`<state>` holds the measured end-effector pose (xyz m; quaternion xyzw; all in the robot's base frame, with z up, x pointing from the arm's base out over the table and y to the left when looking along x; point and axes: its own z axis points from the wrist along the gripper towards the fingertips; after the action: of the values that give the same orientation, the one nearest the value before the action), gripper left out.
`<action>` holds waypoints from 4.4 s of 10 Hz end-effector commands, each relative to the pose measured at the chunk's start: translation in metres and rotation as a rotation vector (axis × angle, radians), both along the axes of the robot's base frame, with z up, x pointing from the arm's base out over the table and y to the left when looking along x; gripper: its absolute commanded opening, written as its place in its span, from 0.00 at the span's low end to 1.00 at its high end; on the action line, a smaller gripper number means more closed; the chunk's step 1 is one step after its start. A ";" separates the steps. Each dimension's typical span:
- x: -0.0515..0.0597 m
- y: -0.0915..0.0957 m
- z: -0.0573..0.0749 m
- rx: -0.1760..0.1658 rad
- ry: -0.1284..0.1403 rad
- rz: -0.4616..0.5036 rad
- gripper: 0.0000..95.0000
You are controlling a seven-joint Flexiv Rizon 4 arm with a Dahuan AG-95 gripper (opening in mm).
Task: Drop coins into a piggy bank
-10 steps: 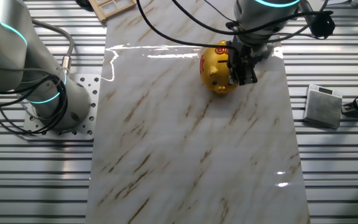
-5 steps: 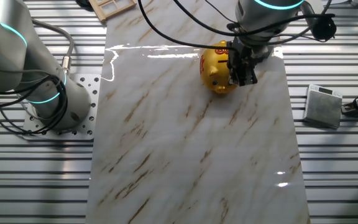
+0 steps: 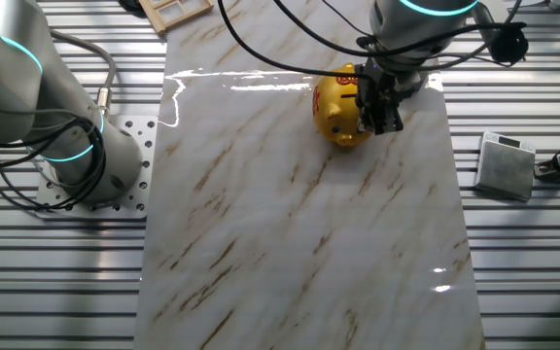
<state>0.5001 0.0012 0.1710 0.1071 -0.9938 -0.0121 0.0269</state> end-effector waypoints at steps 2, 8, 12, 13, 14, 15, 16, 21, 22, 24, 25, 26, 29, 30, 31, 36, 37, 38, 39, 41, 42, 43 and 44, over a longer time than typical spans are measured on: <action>0.000 0.000 0.000 0.002 0.008 0.008 0.00; 0.003 -0.004 0.009 0.013 0.028 0.020 0.00; 0.007 -0.012 0.022 0.010 0.049 0.000 0.00; 0.010 -0.014 0.028 0.014 0.055 0.001 0.00; 0.013 -0.015 0.033 0.020 0.056 0.004 0.00; 0.017 -0.015 0.035 0.019 0.057 0.002 0.00; 0.018 -0.014 0.036 0.020 0.057 0.003 0.00; 0.037 -0.004 0.040 0.025 0.067 -0.017 0.00; 0.040 -0.002 0.039 0.028 0.067 -0.018 0.00; 0.040 0.000 0.038 0.032 0.066 -0.013 0.00; 0.040 0.000 0.038 0.036 0.065 -0.016 0.00; 0.041 0.000 0.037 0.038 0.065 -0.011 0.00; 0.041 0.000 0.036 0.050 0.066 -0.012 0.00; 0.041 0.000 0.036 0.049 0.068 -0.014 0.00; 0.041 0.000 0.036 0.051 0.068 0.000 0.00; 0.041 0.000 0.036 0.058 0.072 0.057 0.00; 0.041 0.000 0.036 0.062 0.072 0.063 0.00; 0.041 0.000 0.036 0.065 0.073 0.066 0.00; 0.041 0.000 0.036 0.065 0.075 0.065 0.00; 0.041 0.000 0.036 0.066 0.078 0.061 0.00; 0.041 0.000 0.036 0.074 0.079 0.050 0.00; 0.041 0.002 0.037 0.086 0.079 0.045 0.00; 0.043 0.006 0.037 0.107 0.081 0.034 0.00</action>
<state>0.5426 0.0064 0.2078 0.1258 -0.9881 -0.0651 0.0605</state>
